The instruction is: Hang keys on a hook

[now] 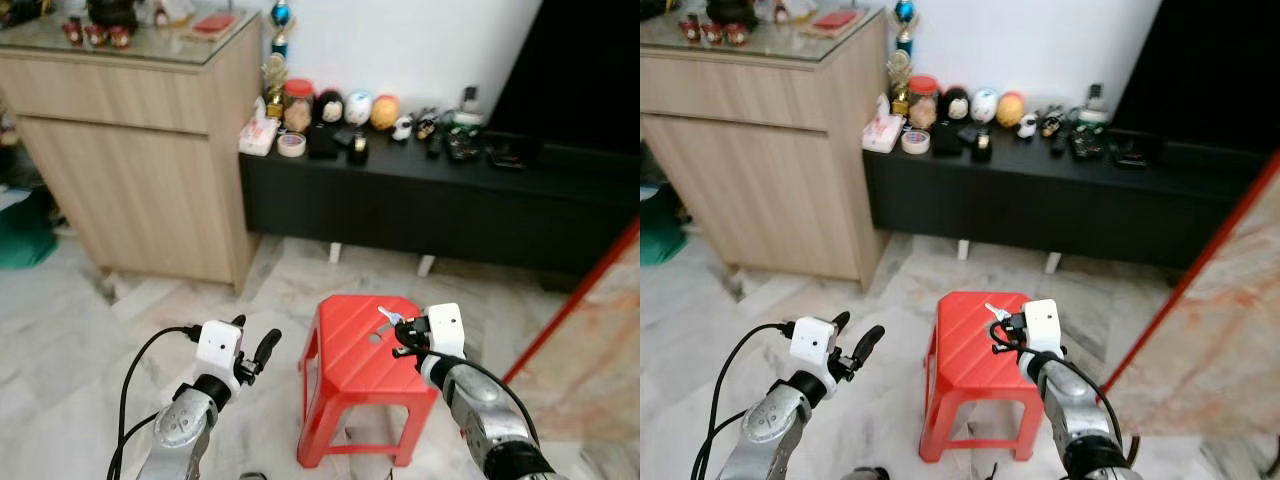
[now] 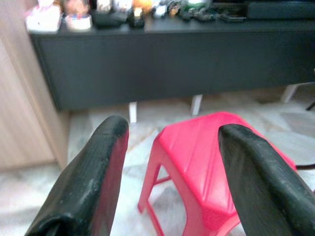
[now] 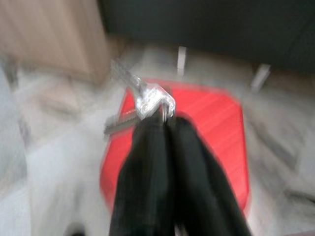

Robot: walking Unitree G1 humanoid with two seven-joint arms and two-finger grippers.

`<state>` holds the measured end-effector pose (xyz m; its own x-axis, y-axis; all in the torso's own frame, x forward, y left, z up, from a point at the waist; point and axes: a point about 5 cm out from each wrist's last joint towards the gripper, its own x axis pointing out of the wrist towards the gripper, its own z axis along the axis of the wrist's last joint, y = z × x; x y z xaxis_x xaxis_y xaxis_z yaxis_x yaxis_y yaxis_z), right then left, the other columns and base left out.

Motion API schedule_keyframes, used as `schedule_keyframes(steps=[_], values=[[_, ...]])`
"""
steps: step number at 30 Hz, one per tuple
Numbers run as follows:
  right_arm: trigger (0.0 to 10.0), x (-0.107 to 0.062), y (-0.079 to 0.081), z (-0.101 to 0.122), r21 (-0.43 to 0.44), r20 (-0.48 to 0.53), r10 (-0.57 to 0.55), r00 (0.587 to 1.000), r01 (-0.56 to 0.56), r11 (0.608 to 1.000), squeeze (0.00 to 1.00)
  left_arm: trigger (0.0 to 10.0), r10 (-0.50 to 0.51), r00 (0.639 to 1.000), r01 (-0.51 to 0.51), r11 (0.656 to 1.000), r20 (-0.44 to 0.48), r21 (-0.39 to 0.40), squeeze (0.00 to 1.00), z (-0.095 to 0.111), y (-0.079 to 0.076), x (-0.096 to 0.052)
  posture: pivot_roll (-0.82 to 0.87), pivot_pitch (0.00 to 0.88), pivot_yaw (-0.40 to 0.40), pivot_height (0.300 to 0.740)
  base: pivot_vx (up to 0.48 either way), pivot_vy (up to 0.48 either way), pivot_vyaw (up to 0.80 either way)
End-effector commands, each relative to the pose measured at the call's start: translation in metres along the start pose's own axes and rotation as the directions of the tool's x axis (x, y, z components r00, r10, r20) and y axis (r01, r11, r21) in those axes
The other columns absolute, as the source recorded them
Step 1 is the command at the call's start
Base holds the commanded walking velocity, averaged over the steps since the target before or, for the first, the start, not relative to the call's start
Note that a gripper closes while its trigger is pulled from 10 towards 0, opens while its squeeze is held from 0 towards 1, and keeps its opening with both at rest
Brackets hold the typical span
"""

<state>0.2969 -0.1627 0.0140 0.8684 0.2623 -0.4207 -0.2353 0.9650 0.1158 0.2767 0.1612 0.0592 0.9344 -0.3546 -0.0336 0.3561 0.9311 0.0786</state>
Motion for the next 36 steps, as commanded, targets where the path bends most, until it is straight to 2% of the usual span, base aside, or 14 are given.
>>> schedule_keyframes(steps=[1,10,14,21,22,24,27,29,30,31,32,33,35,36], values=[[10.0,0.005,0.003,0.011,-0.006,0.022,0.012,1.000,-0.011,1.000,0.00,10.0,0.000,0.999,0.000,1.000,-0.038,-0.007,0.00,-0.009,-0.001,-0.009,0.08,0.000,-0.077,0.740,-0.322,0.000,0.00],[10.0,0.006,0.004,0.013,-0.004,0.026,0.015,1.000,-0.015,1.000,0.00,10.0,0.001,0.999,-0.001,1.000,-0.039,0.000,0.00,-0.008,0.000,-0.009,0.08,0.000,-0.076,0.740,-0.319,0.000,0.00],[10.0,0.007,0.003,0.017,-0.017,0.025,0.037,0.999,-0.037,0.999,0.00,10.0,-0.008,0.999,0.008,1.000,-0.039,0.015,0.00,-0.005,0.001,-0.009,0.09,0.000,-0.075,0.740,0.000,0.000,0.00],[10.0,0.009,0.007,0.035,-0.133,0.009,0.206,0.978,-0.203,0.970,0.00,10.0,-0.155,0.988,0.156,0.985,-0.014,0.075,0.00,0.015,-0.004,0.001,0.08,0.000,-0.073,0.740,0.000,0.000,0.00],[10.0,0.009,0.009,0.041,-0.207,-0.016,0.270,0.963,-0.268,0.941,0.00,10.0,-0.222,0.975,0.224,0.969,-0.025,0.107,0.00,0.021,-0.006,0.004,0.08,0.000,-0.076,0.740,0.000,0.000,0.00],[10.0,0.008,0.010,0.047,-0.273,-0.042,0.330,0.943,-0.328,0.904,0.00,10.0,-0.306,0.951,0.310,0.941,-0.049,0.135,0.00,0.026,-0.008,0.007,0.08,0.000,-0.076,0.740,0.000,0.000,0.00],[10.0,0.007,0.010,0.060,-0.402,-0.099,0.407,0.908,-0.410,0.819,0.00,10.0,-0.452,0.884,0.467,0.866,-0.120,0.180,0.00,0.034,-0.013,0.008,0.09,0.000,-0.078,0.740,0.000,0.000,0.00],[10.0,0.008,0.010,0.064,-0.440,-0.109,0.423,0.899,-0.426,0.791,0.00,10.0,-0.494,0.856,0.517,0.831,-0.153,0.207,0.00,0.036,-0.015,0.009,0.09,0.000,-0.081,0.740,0.000,0.000,0.00],[10.0,0.008,0.013,0.070,-0.466,-0.127,0.467,0.875,-0.468,0.751,0.00,10.0,-0.546,0.813,0.581,0.781,-0.200,0.230,0.00,0.038,-0.018,0.009,0.09,0.000,-0.082,0.740,0.000,0.000,0.00],[10.0,0.008,0.013,0.070,-0.466,-0.127,0.467,0.875,-0.468,0.751,0.00,10.0,-0.546,0.813,0.581,0.781,-0.200,0.230,0.00,0.038,-0.018,0.009,0.09,0.000,-0.082,0.740,0.000,0.000,0.00],[10.0,0.007,0.017,0.073,-0.487,-0.149,0.508,0.848,-0.510,0.709,0.00,10.0,-0.579,0.782,0.622,0.747,-0.229,0.234,0.00,0.039,-0.021,0.010,0.09,0.000,-0.082,0.740,0.000,0.000,0.00],[10.0,0.006,0.018,0.074,-0.495,-0.158,0.521,0.839,-0.524,0.693,0.00,10.0,-0.590,0.772,0.635,0.737,-0.238,0.232,0.00,0.040,-0.021,0.010,0.09,0.000,-0.082,0.740,0.000,0.000,0.00],[10.0,0.004,0.023,0.073,-0.517,-0.216,0.573,0.790,-0.591,0.619,0.00,10.0,-0.631,0.726,0.686,0.692,-0.274,0.225,0.00,0.045,-0.025,0.010,0.09,0.000,-0.084,0.740,0.000,0.000,0.00],[10.0,0.003,0.024,0.072,-0.524,-0.232,0.582,0.780,-0.604,0.601,0.00,10.0,-0.641,0.712,0.700,0.678,-0.286,0.223,0.00,0.046,-0.026,0.010,0.09,0.000,-0.084,0.740,0.000,0.000,0.00]])
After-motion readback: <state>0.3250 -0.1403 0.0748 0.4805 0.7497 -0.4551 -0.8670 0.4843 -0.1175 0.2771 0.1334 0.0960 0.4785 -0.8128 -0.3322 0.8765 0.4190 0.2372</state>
